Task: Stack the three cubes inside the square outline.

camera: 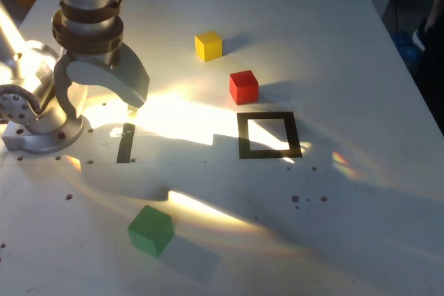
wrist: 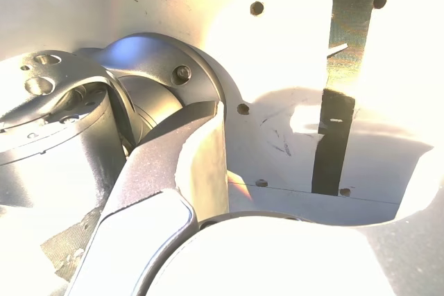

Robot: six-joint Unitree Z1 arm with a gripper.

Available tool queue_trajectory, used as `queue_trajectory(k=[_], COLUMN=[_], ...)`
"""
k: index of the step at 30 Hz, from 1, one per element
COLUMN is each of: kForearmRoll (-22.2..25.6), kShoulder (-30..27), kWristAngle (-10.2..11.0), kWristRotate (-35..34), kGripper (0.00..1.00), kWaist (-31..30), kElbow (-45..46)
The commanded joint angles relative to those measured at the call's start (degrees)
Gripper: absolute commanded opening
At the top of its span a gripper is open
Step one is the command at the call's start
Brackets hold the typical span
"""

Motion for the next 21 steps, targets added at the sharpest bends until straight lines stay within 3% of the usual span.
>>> queue_trajectory(k=[1, 5, 8, 14, 21], kForearmRoll=[-0.1, -0.1, 0.7, 6.6, 13.7], kShoulder=[0.2, 0.5, 1.3, 4.9, 13.0], kWristAngle=[0.1, 0.5, 2.0, 5.1, 4.4], kWristRotate=[-0.1, -0.1, -0.1, 0.6, 1.5], kGripper=[0.97, 0.97, 0.96, 0.95, 0.95], kWaist=[-0.1, -0.1, -0.1, -0.1, 0.5], kElbow=[0.1, -0.5, -2.7, -14.0, -31.3])
